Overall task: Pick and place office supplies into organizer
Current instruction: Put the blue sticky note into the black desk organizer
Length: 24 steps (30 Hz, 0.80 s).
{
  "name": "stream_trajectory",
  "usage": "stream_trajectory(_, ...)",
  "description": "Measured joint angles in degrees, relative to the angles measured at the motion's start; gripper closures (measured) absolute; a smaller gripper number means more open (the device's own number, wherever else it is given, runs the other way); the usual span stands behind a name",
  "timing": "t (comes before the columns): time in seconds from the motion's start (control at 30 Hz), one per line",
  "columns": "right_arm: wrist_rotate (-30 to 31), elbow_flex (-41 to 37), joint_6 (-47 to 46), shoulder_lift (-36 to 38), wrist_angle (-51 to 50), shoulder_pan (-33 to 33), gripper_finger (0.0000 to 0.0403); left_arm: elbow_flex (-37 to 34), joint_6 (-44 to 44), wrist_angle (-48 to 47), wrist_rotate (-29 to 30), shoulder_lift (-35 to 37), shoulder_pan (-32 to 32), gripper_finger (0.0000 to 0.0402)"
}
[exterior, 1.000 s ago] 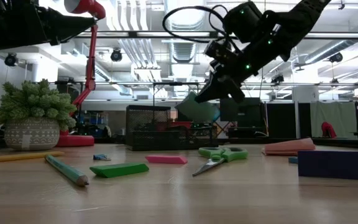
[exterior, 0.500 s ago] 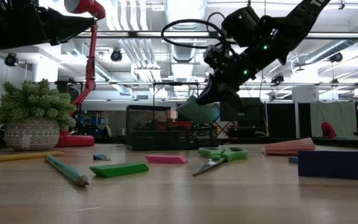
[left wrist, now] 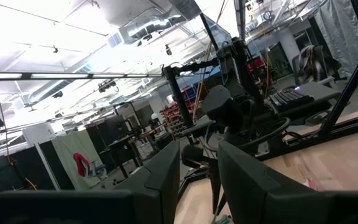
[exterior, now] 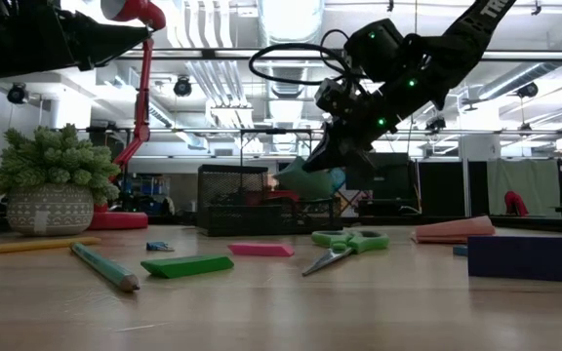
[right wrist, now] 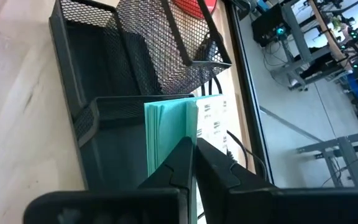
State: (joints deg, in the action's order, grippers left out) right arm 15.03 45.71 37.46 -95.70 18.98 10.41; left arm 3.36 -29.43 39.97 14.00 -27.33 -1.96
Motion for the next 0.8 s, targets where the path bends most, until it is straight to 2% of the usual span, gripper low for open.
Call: stream_trajectory(0.8,-0.32,-0.04,1.56,-0.09,1.3,0.13,0.0394,0.28,-0.01,0.12,0.0,-0.01,0.0,0.0306)
